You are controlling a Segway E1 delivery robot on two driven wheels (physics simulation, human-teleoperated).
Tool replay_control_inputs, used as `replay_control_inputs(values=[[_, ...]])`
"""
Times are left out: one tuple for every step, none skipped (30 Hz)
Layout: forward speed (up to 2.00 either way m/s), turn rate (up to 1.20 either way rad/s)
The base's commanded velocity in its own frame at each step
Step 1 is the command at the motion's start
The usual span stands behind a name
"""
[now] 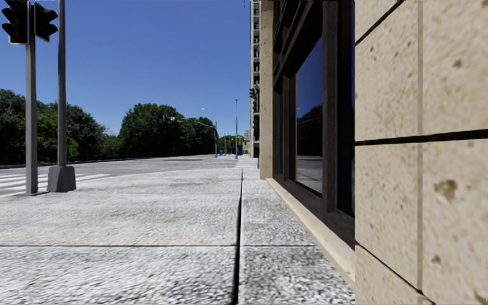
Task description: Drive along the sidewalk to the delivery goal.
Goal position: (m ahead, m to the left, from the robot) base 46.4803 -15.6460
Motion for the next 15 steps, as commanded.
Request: replay_control_inputs(values=[[1.92, 0.00], [1.92, 0.00], [1.92, 0.00], [1.92, 0.00], [1.92, 0.00], [1.92, 0.00], [1.92, 0.00], [1.92, 0.00], [1.92, 0.00], [1.92, 0.00], [1.92, 0.00], [1.92, 0.00], [1.92, 0.00], [1.92, 0.00], [1.92, 0.00]])
